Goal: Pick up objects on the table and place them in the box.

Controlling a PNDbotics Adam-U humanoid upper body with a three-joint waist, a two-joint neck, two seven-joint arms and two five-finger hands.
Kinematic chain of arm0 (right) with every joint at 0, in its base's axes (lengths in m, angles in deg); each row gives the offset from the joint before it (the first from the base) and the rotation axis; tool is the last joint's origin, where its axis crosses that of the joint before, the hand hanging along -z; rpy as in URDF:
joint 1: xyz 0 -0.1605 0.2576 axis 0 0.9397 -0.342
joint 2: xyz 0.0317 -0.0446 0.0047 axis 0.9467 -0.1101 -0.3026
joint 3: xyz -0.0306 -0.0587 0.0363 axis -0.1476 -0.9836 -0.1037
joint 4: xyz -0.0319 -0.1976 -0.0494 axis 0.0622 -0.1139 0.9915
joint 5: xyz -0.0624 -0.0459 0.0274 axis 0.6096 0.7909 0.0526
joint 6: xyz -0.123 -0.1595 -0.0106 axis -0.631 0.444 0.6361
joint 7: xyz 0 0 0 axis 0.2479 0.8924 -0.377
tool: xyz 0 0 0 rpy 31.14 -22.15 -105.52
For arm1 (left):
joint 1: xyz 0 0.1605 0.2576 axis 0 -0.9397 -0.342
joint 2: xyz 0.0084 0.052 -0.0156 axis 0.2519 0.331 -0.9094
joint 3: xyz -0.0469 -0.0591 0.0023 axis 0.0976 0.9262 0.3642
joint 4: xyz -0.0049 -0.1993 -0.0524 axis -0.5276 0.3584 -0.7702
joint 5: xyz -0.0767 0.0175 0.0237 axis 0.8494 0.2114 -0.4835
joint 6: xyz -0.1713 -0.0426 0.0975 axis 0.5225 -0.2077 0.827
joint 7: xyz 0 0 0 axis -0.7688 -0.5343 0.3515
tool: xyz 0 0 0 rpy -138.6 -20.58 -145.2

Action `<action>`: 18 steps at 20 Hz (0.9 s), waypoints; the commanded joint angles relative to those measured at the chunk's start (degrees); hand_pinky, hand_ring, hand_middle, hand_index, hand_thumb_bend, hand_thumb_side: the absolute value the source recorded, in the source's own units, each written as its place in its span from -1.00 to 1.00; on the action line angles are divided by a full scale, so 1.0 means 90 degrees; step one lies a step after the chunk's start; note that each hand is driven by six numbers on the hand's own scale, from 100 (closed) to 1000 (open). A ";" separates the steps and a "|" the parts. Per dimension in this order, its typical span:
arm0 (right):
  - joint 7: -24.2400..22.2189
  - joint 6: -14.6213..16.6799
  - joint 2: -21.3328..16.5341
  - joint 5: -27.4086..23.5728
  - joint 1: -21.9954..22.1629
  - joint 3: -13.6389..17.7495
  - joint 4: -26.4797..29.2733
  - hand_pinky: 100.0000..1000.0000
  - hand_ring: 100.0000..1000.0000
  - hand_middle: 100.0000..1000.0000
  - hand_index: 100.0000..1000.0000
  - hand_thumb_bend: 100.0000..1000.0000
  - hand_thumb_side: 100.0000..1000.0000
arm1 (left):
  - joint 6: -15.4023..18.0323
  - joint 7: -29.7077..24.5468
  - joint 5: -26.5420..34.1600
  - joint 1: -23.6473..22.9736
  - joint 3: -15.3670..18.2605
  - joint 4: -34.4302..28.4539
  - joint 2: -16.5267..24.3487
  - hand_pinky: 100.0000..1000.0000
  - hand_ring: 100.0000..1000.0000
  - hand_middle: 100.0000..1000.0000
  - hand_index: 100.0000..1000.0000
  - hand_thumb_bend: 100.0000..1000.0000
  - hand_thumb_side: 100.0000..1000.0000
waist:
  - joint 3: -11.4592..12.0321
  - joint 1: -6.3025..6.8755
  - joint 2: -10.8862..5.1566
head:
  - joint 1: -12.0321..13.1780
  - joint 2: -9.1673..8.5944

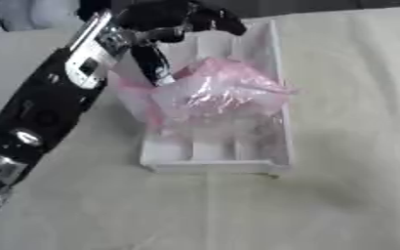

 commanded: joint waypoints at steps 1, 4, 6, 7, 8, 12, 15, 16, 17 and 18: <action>0.0004 0.0013 -0.0063 -0.0019 -0.0052 0.0026 0.0049 -1.00 -0.92 -0.96 -0.15 -0.23 1.00 | -0.0028 0.0475 0.0282 0.0162 0.0162 -0.0202 0.0066 0.31 0.64 0.64 0.89 -0.15 0.98 | 0.0005 -0.0050 -0.0140 | 0.0077 -0.0099; 0.0013 0.0013 -0.0061 -0.0020 -0.0051 0.0024 0.0044 -1.00 -0.91 -0.96 -0.15 -0.23 1.00 | -0.0172 0.0971 0.0241 0.0201 0.0235 -0.0251 0.0050 0.23 0.57 0.58 0.81 -0.57 0.80 | 0.0004 -0.0053 -0.0139 | 0.0091 -0.0106; 0.0017 0.0012 -0.0061 -0.0018 -0.0049 0.0024 0.0042 -1.00 -0.91 -0.96 -0.15 -0.24 1.00 | -0.0384 0.1433 0.0015 0.0232 0.0325 -0.0324 0.0041 0.21 0.55 0.56 0.79 -0.60 0.22 | 0.0009 -0.0053 -0.0135 | 0.0093 -0.0113; 0.0020 0.0013 -0.0063 -0.0018 -0.0048 0.0025 0.0042 -1.00 -0.91 -0.96 -0.15 -0.24 1.00 | -0.0485 0.1630 -0.0210 0.0244 0.0346 -0.0382 0.0056 0.21 0.55 0.56 0.78 -0.45 -0.25 | 0.0012 -0.0053 -0.0135 | 0.0092 -0.0110; 0.0022 0.0012 -0.0064 -0.0018 -0.0048 0.0024 0.0042 -1.00 -0.91 -0.96 -0.15 -0.24 1.00 | -0.0566 0.1791 -0.0437 0.0245 0.0341 -0.0432 0.0060 0.19 0.53 0.54 0.77 -0.38 -0.67 | 0.0012 -0.0052 -0.0135 | 0.0094 -0.0108; 0.0022 0.0008 -0.0060 -0.0019 -0.0042 0.0022 0.0042 -1.00 -0.91 -0.96 -0.15 -0.24 1.00 | -0.0767 0.2250 -0.1139 0.0247 0.0291 -0.0563 0.0045 -0.04 0.34 0.38 0.64 -0.77 -1.00 | 0.0023 -0.0050 -0.0137 | 0.0109 -0.0112; 0.0024 0.0008 -0.0056 -0.0020 -0.0041 0.0025 0.0042 -1.00 -0.91 -0.96 -0.15 -0.23 1.00 | -0.0717 0.3027 -0.0919 0.0240 0.0261 -0.0775 -0.0001 -0.30 0.14 0.20 0.48 -1.00 -1.00 | 0.0045 -0.0065 -0.0131 | 0.0121 -0.0123; 0.0025 0.0009 -0.0056 -0.0020 -0.0041 0.0026 0.0043 -1.00 -0.91 -0.96 -0.15 -0.24 1.00 | -0.0685 0.3246 -0.0792 0.0219 0.0243 -0.0826 0.0013 -0.30 0.13 0.18 0.46 -1.00 -0.82 | 0.0052 -0.0068 -0.0129 | 0.0120 -0.0126; 0.0029 0.0010 -0.0059 -0.0019 -0.0041 0.0031 0.0043 -1.00 -0.91 -0.96 -0.15 -0.24 1.00 | -0.0631 0.3458 -0.0548 0.0171 0.0227 -0.0889 0.0032 -0.29 0.13 0.18 0.46 -1.00 -0.66 | 0.0073 -0.0073 -0.0127 | 0.0101 -0.0133; 0.0034 0.0009 -0.0062 -0.0017 -0.0042 0.0036 0.0043 -1.00 -0.91 -0.96 -0.15 -0.24 1.00 | -0.0514 0.3591 -0.0208 0.0104 0.0163 -0.0949 0.0055 -0.28 0.12 0.17 0.44 -1.00 -0.44 | 0.0089 -0.0075 -0.0126 | 0.0085 -0.0139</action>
